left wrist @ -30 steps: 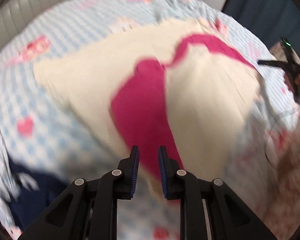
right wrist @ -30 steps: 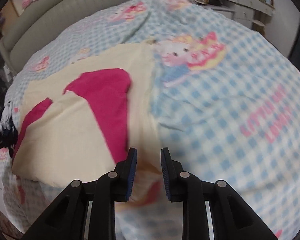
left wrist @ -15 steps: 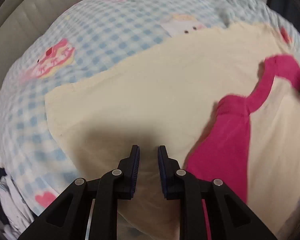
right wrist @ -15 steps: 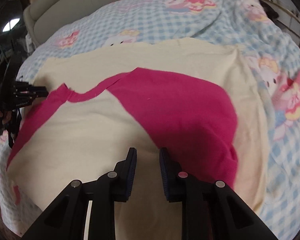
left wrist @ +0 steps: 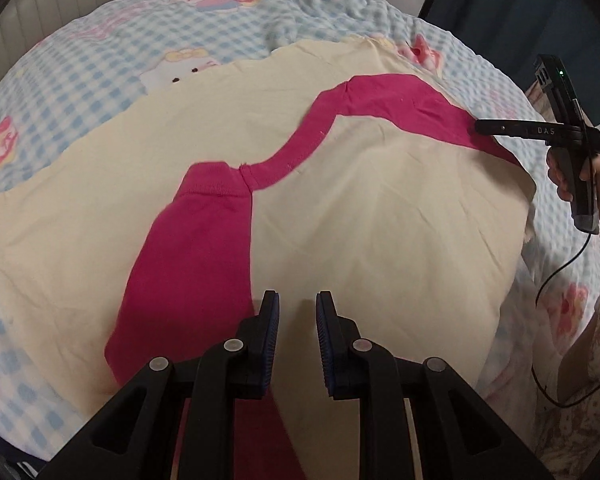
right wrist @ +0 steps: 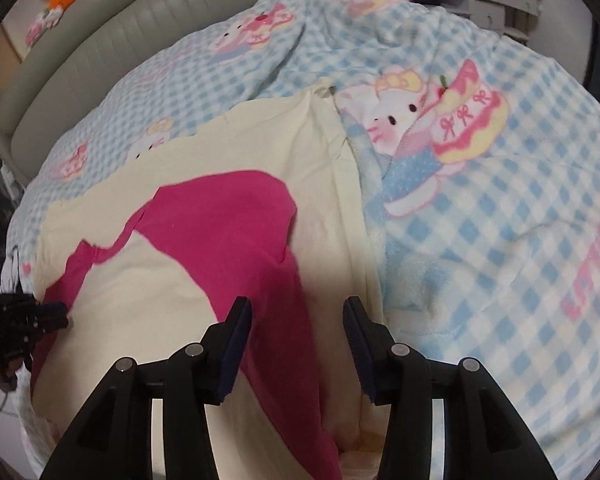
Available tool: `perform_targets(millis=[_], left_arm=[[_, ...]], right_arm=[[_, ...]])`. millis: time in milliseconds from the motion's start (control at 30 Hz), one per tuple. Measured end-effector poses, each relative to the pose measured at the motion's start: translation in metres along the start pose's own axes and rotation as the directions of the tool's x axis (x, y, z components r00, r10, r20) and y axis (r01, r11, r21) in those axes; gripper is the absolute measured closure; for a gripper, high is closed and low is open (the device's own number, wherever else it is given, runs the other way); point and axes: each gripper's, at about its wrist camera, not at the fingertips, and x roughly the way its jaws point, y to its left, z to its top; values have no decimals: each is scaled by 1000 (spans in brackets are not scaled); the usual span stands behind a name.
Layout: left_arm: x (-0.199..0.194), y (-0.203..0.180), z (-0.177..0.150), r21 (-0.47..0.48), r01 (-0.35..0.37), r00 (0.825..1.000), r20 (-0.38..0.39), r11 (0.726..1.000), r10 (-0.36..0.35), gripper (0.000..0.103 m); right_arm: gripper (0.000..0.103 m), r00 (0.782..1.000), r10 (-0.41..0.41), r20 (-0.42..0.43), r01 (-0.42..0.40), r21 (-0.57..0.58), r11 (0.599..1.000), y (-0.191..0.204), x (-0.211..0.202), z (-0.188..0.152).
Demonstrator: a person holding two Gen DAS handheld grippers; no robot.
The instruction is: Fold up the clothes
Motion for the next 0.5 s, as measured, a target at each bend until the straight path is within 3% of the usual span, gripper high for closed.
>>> perform_targets(millis=[167,267,333,500], left_arm=[[-34,16,-50,-118,-11,1000,23,993,14,86],[-64,26,-92,-224,-20,999,38,974,29,86],[-75,23,-114,-258,13,999,33,966,-5,86],[-65,-5,-130,-146,16,998,-63,989,-26,86]], right_arm=[[56,999,36,2,-35,-167,985,5,-26,-38],[56,998,35,-48,-46,-240,970,-5,-43,-66],[56,995,34,-96,-57,-245,968,-15,-50,-77],[56,985,102,-138,-135,-260,956,-12,-55,-80]])
